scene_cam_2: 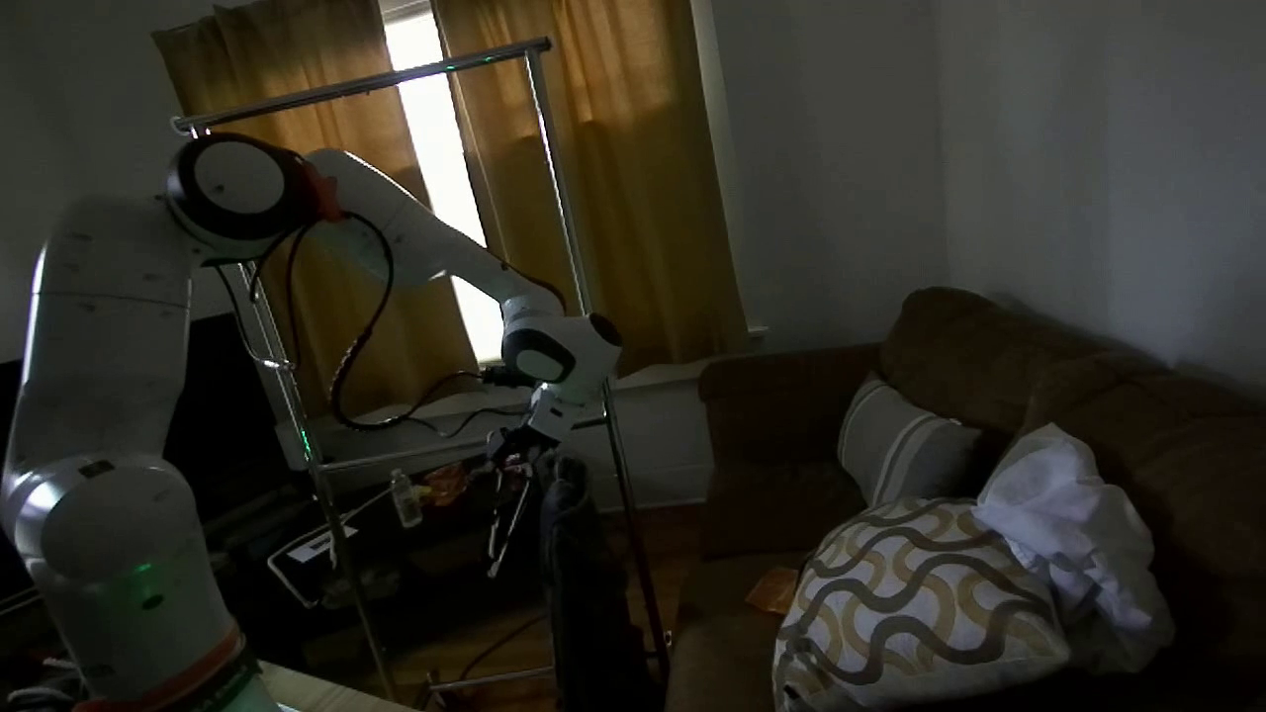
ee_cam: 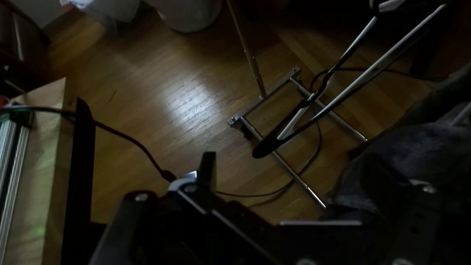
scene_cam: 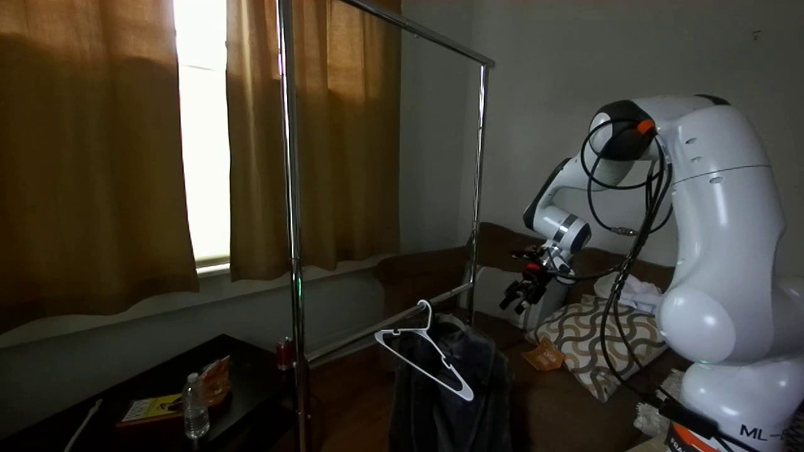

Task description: Hang the black coat hanger on the bottom railing

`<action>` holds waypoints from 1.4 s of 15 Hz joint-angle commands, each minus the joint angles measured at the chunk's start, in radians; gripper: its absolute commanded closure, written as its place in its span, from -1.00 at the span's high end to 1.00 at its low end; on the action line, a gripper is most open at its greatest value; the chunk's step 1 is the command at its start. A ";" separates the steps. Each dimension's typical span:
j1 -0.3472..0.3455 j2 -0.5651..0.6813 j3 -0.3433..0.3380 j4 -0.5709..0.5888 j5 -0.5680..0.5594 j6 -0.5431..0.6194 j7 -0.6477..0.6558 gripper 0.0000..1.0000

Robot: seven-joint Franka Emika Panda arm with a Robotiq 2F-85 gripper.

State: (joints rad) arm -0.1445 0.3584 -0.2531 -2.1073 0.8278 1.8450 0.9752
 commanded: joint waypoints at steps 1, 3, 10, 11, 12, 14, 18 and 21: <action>0.009 -0.099 0.003 -0.068 -0.131 0.046 -0.096 1.00; 0.013 -0.132 0.013 -0.080 -0.200 0.060 -0.136 1.00; 0.028 -0.206 0.067 -0.117 -0.383 0.131 -0.306 1.00; 0.031 -0.211 0.074 -0.121 -0.403 0.144 -0.336 1.00; 0.034 -0.218 0.081 -0.126 -0.424 0.159 -0.363 1.00; 0.042 -0.227 0.094 -0.131 -0.466 0.191 -0.417 1.00; 0.049 -0.256 0.117 -0.163 -0.486 0.321 -0.555 1.00; 0.040 -0.282 0.126 -0.190 -0.461 0.424 -0.698 1.00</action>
State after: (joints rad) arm -0.0957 0.1330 -0.1362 -2.2340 0.3649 2.1783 0.4001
